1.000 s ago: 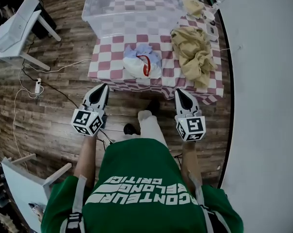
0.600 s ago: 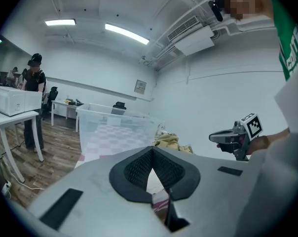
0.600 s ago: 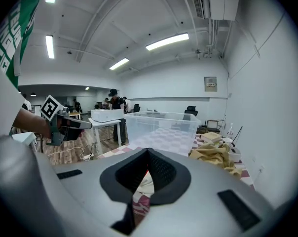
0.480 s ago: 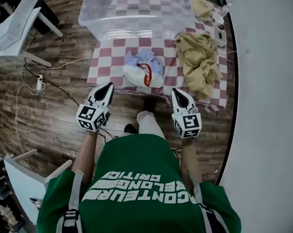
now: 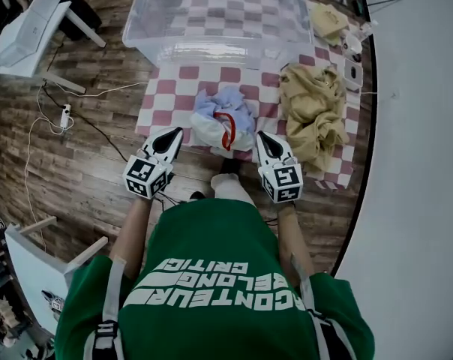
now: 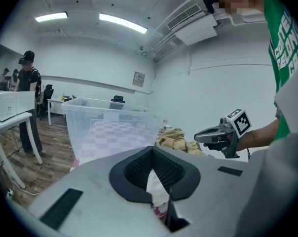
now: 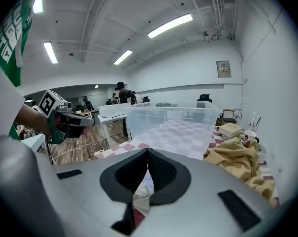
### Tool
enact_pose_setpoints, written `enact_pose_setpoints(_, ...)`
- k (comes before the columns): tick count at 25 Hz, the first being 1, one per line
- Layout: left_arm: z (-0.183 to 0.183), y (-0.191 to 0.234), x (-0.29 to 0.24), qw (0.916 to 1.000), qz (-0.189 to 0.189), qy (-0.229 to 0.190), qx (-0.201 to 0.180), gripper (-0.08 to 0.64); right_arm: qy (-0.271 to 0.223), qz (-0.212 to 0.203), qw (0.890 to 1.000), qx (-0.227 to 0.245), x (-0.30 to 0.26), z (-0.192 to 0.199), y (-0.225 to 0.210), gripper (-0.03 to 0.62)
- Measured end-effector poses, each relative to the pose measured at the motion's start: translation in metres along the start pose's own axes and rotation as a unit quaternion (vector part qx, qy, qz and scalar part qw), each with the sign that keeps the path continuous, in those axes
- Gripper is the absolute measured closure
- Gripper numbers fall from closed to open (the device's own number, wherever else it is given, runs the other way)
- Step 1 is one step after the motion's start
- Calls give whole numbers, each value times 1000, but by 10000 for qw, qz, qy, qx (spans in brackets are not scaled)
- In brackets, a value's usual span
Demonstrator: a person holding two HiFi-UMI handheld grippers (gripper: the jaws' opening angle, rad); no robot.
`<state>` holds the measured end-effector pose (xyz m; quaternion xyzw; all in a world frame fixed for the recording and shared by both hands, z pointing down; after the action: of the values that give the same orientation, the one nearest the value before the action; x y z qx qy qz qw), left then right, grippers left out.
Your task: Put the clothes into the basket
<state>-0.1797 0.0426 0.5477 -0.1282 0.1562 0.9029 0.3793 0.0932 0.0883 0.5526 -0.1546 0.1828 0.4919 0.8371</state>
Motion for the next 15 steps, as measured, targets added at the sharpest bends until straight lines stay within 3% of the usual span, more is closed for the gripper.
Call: enact_pose_setpoints(15, 22, -3, -42, 9982, -432, 373, 164, 557, 265, -951, 9949, -185, -43, 13, -40, 584)
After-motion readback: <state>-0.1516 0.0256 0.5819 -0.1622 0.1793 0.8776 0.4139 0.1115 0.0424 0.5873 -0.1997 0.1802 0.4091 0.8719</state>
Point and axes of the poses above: the fingertips, and each gripper's own axes: x backward along the fingers, y to its left, z out of its underside, the point moved 6 cm from there along x, backward along the fingers, and after that the axes turned 5 degrees about -z, right-handed, at the moved point
